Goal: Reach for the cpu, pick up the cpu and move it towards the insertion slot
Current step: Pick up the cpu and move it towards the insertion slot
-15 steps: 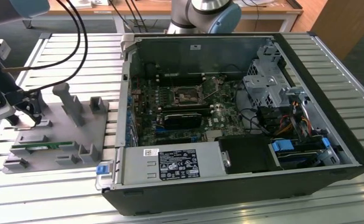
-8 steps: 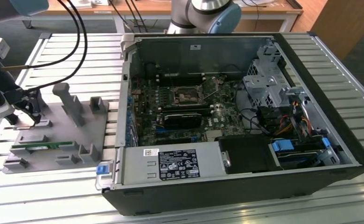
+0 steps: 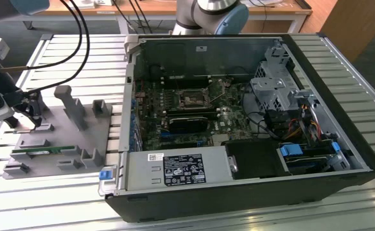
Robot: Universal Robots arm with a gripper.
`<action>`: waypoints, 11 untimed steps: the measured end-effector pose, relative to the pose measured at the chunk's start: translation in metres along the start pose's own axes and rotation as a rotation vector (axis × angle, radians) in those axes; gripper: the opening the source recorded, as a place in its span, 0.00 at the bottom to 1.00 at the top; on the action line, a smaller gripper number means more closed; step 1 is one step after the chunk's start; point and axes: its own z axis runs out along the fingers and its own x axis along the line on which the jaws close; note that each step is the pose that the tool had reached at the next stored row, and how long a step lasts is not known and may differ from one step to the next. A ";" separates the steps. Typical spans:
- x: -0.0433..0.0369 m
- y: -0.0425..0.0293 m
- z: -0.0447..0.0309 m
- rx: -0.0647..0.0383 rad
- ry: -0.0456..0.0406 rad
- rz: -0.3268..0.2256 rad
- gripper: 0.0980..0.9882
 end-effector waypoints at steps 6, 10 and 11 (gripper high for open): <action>0.0000 0.0000 -0.0012 0.000 0.0002 0.000 0.50; 0.0000 0.0001 -0.0022 0.000 0.0002 0.000 0.50; 0.0000 0.0001 -0.0028 0.000 0.0004 0.000 0.50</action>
